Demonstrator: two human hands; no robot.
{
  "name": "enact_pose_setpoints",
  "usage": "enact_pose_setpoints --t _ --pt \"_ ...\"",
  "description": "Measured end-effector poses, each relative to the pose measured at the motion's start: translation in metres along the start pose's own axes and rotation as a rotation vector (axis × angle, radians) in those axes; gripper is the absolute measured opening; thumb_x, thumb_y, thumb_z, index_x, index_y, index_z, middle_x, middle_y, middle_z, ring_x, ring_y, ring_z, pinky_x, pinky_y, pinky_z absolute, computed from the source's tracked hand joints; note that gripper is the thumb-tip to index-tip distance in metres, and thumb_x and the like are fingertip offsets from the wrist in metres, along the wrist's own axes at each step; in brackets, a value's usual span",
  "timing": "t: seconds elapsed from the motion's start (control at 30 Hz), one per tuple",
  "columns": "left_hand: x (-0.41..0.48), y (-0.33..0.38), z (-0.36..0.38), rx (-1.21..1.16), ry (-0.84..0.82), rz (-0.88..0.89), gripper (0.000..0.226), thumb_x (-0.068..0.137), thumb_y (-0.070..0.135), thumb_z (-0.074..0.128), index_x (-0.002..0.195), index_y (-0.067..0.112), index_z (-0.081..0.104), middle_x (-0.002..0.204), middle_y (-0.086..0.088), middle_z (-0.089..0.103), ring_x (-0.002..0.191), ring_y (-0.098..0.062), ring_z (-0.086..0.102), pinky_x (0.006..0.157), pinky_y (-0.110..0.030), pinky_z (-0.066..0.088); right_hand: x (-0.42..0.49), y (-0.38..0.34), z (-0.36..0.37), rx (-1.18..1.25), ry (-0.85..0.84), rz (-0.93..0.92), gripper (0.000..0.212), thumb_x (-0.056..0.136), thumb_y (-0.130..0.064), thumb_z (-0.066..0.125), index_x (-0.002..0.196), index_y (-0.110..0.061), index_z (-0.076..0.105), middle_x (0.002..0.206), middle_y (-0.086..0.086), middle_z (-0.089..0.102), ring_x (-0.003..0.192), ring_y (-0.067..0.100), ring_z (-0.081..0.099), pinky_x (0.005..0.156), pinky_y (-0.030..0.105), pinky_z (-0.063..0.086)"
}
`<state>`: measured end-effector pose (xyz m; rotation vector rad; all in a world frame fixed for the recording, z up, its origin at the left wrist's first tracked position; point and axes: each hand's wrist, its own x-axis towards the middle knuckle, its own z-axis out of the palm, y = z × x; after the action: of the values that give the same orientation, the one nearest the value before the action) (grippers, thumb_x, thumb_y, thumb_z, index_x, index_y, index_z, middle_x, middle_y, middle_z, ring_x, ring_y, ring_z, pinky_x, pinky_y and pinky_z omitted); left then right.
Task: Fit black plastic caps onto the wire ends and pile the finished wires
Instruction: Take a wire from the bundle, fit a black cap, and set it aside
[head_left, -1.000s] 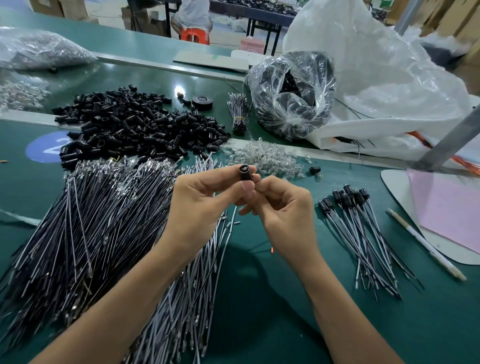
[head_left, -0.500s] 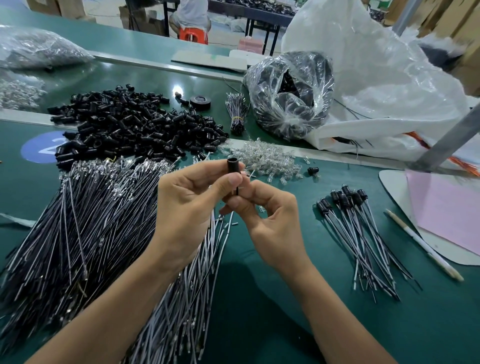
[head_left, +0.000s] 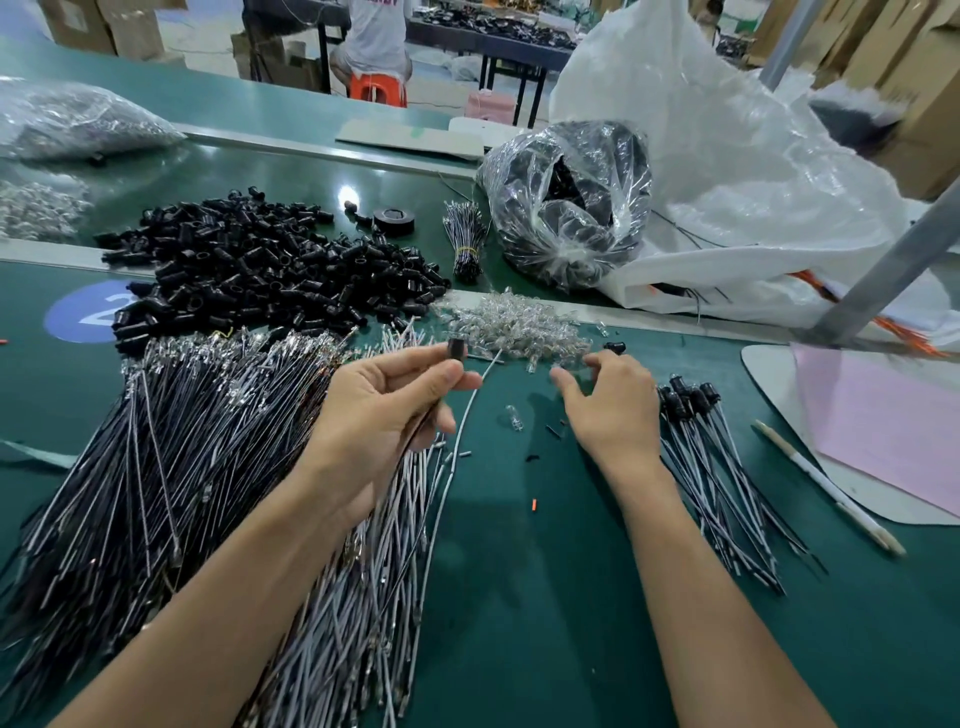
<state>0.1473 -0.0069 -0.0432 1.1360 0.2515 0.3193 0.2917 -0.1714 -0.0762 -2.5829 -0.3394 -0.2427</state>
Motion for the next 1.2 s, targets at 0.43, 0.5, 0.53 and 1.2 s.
enact_pose_setpoints --t 0.43,0.5,0.53,1.2 --pt "0.001 -0.011 0.002 0.336 -0.006 0.076 0.022 0.073 0.016 0.078 0.093 0.016 0.07 0.079 -0.016 0.075 0.038 -0.01 0.05 0.046 -0.01 0.041 -0.026 -0.026 -0.028 0.773 -0.117 -0.24 0.017 0.077 -0.003 0.078 0.08 -0.019 0.073 0.07 0.0 0.074 0.064 0.015 0.071 0.065 0.025 0.057" --pt "0.002 -0.013 0.001 0.356 -0.007 0.103 0.015 0.077 0.009 0.077 0.089 0.015 0.071 0.078 -0.011 0.075 0.037 -0.01 0.05 0.043 -0.01 0.039 -0.034 -0.03 -0.033 0.815 -0.19 -0.308 0.017 0.078 -0.003 0.079 0.082 -0.019 0.074 0.073 -0.001 0.074 0.067 0.015 0.071 0.067 0.024 0.056" --pt "0.002 -0.014 0.001 0.366 -0.013 0.113 0.014 0.078 0.007 0.077 0.088 0.014 0.071 0.078 -0.009 0.076 0.037 -0.01 0.051 0.042 -0.011 0.039 -0.036 -0.03 -0.034 0.831 -0.208 -0.322 0.017 0.078 -0.003 0.078 0.084 -0.019 0.074 0.075 -0.001 0.075 0.068 0.015 0.071 0.068 0.024 0.056" --pt "0.004 -0.015 -0.001 0.443 -0.074 0.15 0.012 0.077 0.004 0.077 0.087 0.01 0.076 0.069 -0.009 0.073 0.045 -0.013 0.059 0.039 -0.016 0.04 -0.035 -0.031 -0.036 0.819 -0.315 -0.432 0.03 0.08 0.013 0.069 0.089 -0.015 0.075 0.072 0.004 0.071 0.066 0.014 0.065 0.069 0.024 0.054"
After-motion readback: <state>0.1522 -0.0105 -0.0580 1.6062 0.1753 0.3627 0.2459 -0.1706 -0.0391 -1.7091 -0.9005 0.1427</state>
